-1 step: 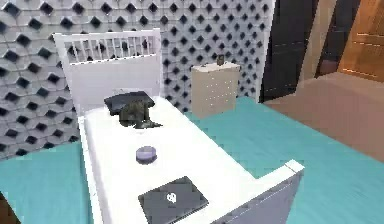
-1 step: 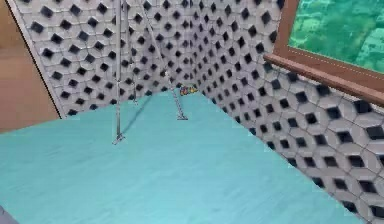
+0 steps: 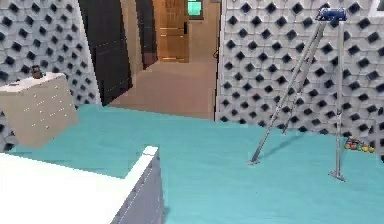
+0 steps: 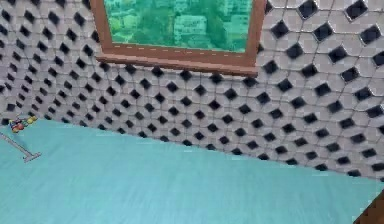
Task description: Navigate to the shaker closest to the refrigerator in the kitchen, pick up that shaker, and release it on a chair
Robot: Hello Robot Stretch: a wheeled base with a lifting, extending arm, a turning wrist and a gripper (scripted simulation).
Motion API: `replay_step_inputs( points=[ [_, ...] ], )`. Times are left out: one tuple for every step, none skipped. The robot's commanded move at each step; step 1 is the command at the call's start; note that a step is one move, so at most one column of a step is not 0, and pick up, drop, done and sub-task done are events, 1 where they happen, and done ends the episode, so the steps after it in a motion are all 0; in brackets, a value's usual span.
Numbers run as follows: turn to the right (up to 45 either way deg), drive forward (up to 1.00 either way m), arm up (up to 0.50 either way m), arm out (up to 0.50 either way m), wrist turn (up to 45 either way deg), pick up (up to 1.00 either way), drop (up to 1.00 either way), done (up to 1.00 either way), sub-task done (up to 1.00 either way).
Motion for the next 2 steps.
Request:
replay_step_inputs(
  points=[
    [9.0,0.00,0.00,0.00,0.0,0.00,0.00,0.00,0.00],
    [0.0,1.00,0.00,0.00,0.0,0.00,0.00,0.00,0.00]
  ],
)
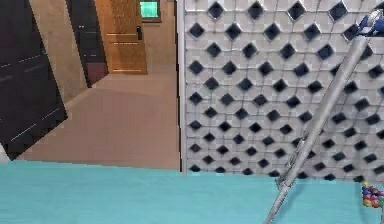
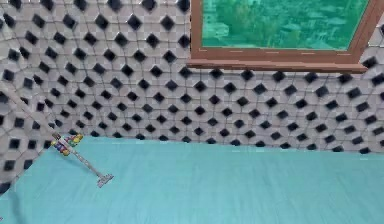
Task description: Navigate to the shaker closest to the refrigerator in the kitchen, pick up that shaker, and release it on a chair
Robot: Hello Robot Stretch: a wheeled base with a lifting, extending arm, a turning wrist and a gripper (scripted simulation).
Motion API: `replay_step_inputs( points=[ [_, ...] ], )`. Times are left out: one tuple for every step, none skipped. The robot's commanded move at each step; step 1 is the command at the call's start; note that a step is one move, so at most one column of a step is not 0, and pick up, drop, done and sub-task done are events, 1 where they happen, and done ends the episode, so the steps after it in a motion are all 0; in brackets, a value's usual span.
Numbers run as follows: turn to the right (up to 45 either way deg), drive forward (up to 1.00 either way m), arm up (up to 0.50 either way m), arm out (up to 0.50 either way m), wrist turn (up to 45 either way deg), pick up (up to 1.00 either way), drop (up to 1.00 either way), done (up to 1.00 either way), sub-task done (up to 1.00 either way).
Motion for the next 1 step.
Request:
replay_step_inputs(
  points=[
    [0.0,0.10,0.00,0.00,0.0,0.00,0.00,0.00,0.00]
  ],
)
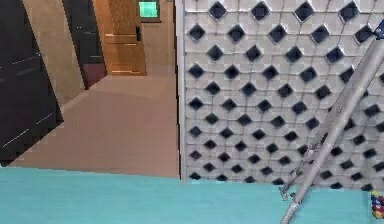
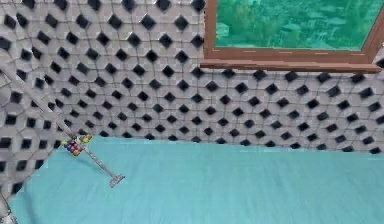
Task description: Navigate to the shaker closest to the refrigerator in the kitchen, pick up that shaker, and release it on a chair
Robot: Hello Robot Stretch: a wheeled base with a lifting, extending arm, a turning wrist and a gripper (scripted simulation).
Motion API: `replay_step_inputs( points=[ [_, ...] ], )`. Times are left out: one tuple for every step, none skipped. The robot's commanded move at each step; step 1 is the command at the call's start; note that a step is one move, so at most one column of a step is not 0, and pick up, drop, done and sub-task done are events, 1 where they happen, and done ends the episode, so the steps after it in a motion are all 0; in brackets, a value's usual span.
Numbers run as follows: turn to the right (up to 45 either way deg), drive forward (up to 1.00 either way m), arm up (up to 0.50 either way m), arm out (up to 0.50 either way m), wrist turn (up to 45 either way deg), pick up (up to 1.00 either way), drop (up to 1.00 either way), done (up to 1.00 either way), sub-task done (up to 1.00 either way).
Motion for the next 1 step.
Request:
replay_step_inputs(
  points=[
    [-21.0,0.00,0.00,0.00,0.0,0.00,0.00,0.00,0.00]
  ],
)
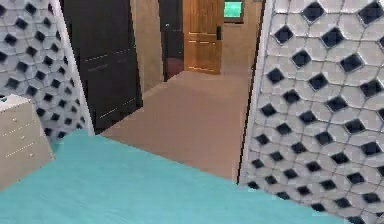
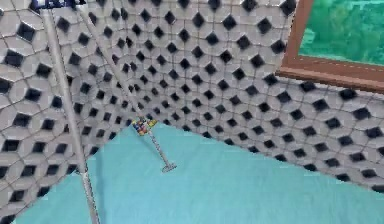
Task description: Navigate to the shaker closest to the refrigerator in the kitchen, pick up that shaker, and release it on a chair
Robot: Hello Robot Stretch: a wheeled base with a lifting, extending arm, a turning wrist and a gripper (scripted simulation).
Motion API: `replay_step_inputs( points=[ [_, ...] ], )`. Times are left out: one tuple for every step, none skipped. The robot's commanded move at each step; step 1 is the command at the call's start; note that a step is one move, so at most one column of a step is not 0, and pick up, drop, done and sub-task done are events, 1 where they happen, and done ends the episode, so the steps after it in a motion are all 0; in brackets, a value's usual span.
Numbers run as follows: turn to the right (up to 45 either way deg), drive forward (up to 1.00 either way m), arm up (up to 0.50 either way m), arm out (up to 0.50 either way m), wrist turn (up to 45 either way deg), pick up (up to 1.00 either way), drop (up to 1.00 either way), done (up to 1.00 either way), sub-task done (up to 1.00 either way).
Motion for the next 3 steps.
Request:
replay_step_inputs(
  points=[
    [0.0,1.00,0.00,0.00,0.0,0.00,0.00,0.00,0.00],
    [0.0,1.00,0.00,0.00,0.0,0.00,0.00,0.00,0.00],
    [0.0,1.00,0.00,0.00,0.0,0.00,0.00,0.00,0.00]
  ],
)
